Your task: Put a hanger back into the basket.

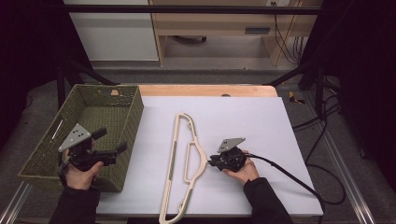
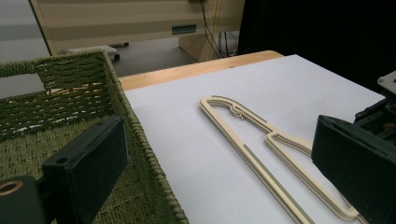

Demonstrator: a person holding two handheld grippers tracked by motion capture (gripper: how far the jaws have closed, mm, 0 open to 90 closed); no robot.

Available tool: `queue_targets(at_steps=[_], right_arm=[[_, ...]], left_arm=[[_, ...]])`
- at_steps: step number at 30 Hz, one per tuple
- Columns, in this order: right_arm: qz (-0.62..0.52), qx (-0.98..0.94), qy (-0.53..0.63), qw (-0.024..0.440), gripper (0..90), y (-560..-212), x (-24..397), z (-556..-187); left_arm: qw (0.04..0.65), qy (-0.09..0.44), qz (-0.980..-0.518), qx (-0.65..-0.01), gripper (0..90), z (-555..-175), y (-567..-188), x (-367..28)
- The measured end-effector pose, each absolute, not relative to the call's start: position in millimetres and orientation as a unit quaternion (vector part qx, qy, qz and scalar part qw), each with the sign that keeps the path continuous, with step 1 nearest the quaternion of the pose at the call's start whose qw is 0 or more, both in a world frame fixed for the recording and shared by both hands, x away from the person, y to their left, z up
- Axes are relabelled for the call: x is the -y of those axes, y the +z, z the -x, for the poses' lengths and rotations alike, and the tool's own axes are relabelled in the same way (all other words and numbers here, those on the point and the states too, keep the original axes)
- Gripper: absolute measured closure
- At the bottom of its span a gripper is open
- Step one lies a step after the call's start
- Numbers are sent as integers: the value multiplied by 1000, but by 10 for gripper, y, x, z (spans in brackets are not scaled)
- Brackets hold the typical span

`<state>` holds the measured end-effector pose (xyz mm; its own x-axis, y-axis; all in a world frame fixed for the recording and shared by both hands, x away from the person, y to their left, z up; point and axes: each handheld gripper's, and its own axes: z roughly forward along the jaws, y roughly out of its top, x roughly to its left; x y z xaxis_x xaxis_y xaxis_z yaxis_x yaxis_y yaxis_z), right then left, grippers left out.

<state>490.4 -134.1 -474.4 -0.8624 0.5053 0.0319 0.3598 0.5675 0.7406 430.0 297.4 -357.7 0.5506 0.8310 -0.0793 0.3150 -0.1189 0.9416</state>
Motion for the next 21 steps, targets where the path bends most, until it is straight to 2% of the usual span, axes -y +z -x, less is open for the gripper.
queue_targets(at_steps=[4,9,11,21], right_arm=[[-238,-881,399,89,807,-4752,1352,-4931],[-229,-885,397,85,781,-4788,1347,-4949],[-224,-886,395,90,818,-4767,1355,-4940],[-215,-891,394,70,857,-4724,1380,-4925]], left_arm=[[524,247,-708,-404,36,-4309,-3583,-2968],[522,248,-709,-404,37,-4310,-3586,-2961],[522,248,-709,-403,37,-4306,-3584,-2955],[522,249,-710,-403,38,-4308,-3585,-2955]])
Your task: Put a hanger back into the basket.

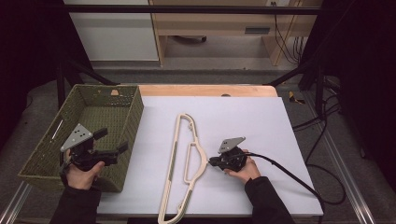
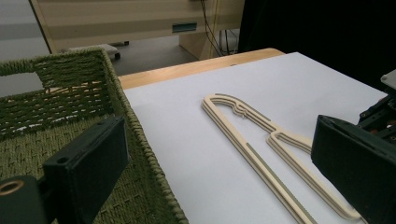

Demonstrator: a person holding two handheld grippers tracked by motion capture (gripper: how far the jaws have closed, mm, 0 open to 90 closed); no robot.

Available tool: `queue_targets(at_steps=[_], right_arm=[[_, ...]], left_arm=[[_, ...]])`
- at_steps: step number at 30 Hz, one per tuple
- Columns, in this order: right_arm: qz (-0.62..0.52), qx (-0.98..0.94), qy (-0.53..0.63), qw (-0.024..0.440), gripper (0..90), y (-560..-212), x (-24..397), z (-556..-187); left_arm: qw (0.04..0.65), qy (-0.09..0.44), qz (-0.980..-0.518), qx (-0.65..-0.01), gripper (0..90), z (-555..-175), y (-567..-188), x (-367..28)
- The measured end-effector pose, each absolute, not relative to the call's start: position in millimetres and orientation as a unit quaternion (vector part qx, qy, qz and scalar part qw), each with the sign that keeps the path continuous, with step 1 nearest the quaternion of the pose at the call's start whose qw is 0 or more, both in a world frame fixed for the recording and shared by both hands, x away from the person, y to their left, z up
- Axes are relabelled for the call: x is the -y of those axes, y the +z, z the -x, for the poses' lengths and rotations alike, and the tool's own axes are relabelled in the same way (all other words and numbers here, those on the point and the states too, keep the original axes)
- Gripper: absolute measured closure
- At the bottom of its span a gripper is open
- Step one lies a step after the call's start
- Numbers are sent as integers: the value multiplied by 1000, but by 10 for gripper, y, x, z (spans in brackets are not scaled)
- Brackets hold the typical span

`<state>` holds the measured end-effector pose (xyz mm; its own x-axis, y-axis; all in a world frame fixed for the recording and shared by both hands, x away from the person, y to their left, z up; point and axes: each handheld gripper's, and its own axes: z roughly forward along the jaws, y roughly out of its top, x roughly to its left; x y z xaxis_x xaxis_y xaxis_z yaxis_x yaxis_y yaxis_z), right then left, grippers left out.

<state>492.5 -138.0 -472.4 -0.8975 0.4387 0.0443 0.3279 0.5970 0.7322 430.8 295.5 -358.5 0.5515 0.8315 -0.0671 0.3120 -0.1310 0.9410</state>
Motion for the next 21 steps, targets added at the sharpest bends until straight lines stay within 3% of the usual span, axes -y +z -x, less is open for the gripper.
queue_targets(at_steps=[14,18,21], right_arm=[[-204,-895,392,50,885,-4690,1379,-4847],[-215,-895,387,56,825,-4730,1355,-4827],[-212,-897,385,58,833,-4776,1333,-4821]], left_arm=[[520,248,-712,-402,39,-4308,-3593,-2937],[520,247,-713,-401,39,-4302,-3592,-2918],[520,246,-715,-397,40,-4290,-3586,-2886]])
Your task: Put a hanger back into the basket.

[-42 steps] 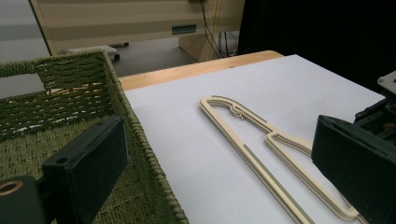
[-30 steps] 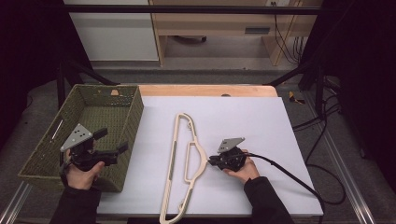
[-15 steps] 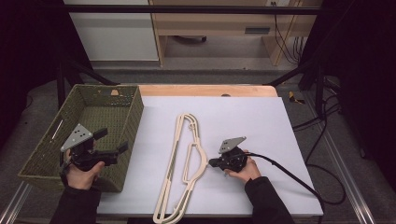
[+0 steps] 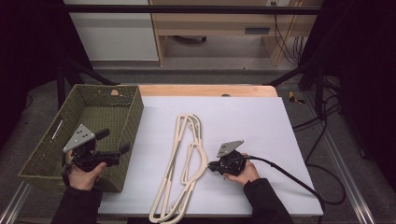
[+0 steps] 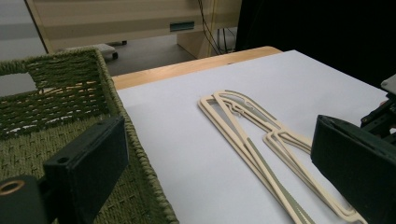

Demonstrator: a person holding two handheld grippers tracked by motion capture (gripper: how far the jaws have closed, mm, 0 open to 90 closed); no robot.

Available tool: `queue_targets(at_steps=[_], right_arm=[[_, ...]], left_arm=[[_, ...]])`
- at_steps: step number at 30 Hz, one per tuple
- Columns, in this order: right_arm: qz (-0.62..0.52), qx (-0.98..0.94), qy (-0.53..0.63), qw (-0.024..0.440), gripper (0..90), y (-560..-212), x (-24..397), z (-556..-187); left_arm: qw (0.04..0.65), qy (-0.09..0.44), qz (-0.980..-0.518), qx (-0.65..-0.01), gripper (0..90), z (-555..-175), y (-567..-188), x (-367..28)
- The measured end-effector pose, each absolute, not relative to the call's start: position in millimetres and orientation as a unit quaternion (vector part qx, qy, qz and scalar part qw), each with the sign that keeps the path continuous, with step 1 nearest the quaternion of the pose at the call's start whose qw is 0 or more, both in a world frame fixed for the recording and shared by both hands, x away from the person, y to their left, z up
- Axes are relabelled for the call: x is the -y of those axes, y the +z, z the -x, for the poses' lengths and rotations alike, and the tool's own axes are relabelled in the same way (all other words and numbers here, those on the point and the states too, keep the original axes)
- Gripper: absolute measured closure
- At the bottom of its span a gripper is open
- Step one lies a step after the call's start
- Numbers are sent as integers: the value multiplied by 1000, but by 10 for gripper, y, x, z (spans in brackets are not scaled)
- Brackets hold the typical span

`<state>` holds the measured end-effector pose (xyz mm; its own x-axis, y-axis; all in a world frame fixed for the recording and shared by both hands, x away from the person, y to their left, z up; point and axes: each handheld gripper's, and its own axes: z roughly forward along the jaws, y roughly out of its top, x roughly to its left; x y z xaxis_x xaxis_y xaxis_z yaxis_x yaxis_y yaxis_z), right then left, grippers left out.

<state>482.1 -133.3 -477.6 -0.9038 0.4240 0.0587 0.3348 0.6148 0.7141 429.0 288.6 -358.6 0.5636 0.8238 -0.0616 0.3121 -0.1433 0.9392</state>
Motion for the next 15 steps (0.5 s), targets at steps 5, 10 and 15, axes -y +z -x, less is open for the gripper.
queue_targets(at_steps=[5,10,15], right_arm=[[-198,-898,389,52,879,-4755,1339,-4810],[-191,-895,399,58,889,-4681,1368,-4791],[-194,-890,408,64,890,-4565,1402,-4779]], left_arm=[[520,241,-721,-389,40,-4270,-3579,-2817],[519,237,-732,-372,42,-4225,-3557,-2690],[510,224,-752,-353,47,-4174,-3556,-2464]])
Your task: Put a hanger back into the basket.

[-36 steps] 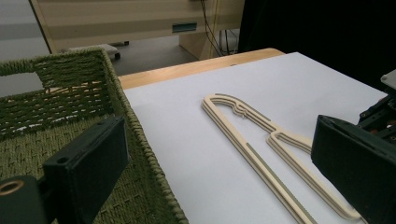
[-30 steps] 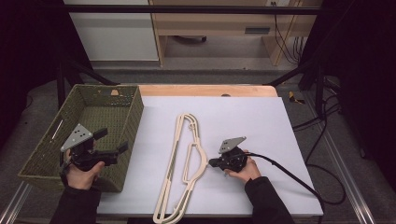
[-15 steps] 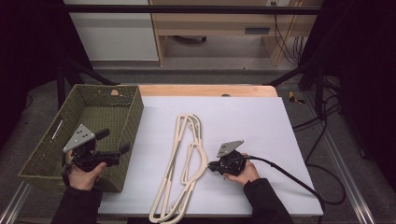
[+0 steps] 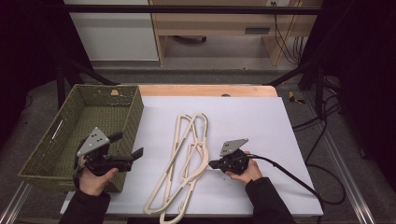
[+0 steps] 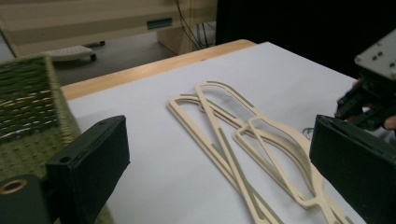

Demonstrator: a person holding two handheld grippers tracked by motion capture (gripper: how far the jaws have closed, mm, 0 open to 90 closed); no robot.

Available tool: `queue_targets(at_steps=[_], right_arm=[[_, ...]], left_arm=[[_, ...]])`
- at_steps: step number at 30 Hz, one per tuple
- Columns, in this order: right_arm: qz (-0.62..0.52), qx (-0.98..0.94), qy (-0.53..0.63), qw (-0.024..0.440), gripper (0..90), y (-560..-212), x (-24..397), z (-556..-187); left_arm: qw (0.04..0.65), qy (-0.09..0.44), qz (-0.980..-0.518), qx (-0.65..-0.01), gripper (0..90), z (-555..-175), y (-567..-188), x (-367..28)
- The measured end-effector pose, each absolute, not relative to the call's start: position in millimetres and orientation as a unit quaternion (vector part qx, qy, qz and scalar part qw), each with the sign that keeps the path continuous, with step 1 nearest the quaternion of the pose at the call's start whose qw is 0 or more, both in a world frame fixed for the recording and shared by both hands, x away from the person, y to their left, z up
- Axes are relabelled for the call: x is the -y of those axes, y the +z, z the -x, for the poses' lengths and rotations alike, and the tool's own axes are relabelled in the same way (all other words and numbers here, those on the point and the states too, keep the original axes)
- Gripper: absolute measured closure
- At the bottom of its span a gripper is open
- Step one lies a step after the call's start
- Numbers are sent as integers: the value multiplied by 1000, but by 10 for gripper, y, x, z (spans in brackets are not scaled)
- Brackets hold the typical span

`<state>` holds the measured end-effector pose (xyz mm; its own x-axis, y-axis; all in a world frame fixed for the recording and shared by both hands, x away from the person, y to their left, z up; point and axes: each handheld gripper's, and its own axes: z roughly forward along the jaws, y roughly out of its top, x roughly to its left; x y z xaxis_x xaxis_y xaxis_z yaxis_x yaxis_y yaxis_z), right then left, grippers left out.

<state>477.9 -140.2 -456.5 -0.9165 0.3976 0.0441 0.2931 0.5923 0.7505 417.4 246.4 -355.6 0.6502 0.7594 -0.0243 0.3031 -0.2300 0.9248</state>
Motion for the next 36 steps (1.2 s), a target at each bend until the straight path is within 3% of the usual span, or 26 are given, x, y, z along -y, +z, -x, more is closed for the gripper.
queue_targets(at_steps=[15,24,36], right_arm=[[-203,-891,401,60,892,-4336,1357,-4721],[-209,-892,396,60,892,-4223,1326,-4675],[-203,-898,385,67,892,-4185,1258,-4630]], left_arm=[[448,166,-824,-304,72,-4143,-3824,-1547],[388,143,-866,-281,136,-4239,-4107,-1033],[338,132,-892,-269,480,-4358,-4387,-700]])
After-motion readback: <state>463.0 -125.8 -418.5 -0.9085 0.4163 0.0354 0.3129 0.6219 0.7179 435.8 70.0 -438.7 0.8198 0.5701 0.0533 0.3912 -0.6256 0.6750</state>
